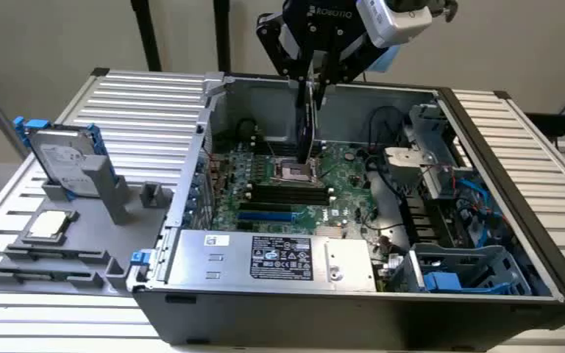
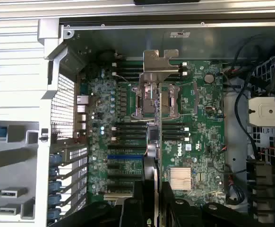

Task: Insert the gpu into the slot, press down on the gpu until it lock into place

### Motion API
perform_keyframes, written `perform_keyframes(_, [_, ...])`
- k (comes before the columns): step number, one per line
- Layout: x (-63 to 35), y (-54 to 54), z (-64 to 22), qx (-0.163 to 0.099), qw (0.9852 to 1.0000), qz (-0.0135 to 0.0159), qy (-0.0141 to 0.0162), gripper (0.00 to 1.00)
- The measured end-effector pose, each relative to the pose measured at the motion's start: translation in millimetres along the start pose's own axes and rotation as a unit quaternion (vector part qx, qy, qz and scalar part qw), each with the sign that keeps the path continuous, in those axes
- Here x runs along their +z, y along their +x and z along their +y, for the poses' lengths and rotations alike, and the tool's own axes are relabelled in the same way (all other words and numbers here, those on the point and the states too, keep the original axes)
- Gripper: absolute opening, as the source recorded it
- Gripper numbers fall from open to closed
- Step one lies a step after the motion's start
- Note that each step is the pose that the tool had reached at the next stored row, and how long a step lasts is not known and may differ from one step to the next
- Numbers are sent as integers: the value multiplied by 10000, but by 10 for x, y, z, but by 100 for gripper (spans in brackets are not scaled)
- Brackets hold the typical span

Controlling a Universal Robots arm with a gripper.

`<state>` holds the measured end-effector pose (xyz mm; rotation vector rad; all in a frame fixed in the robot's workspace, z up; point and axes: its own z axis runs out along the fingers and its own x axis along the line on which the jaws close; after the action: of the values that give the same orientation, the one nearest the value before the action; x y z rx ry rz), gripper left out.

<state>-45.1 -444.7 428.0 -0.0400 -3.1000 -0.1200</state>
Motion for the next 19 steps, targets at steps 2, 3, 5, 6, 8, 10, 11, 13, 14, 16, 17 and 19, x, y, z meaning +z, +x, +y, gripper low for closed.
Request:
perform_keyframes(2, [0, 0, 0, 0, 10000, 0, 0, 26])
perform_keyframes(3, [0, 0, 0, 0, 10000, 0, 0, 26])
perform_keyframes(5, [0, 0, 0, 0, 10000, 0, 0, 26])
perform_keyframes(6, [0, 0, 0, 0, 10000, 0, 0, 26])
perform_keyframes(8, [0, 0, 0, 0, 10000, 0, 0, 26])
perform_keyframes(10, [0, 0, 0, 0, 10000, 0, 0, 26])
perform_keyframes(11, [0, 0, 0, 0, 10000, 0, 0, 26])
perform_keyframes(13, [2, 0, 7, -26, 10000, 2, 22, 26])
perform_keyframes(14, [4, 0, 7, -112, 9999, 8, 24, 26])
perform_keyframes(16, [6, 0, 6, -294, 9996, 21, 31, 26])
perform_keyframes(17, [8, 0, 7, -386, 9992, 28, 35, 26])
perform_keyframes(19, [10, 0, 6, -565, 9984, 42, 43, 26])
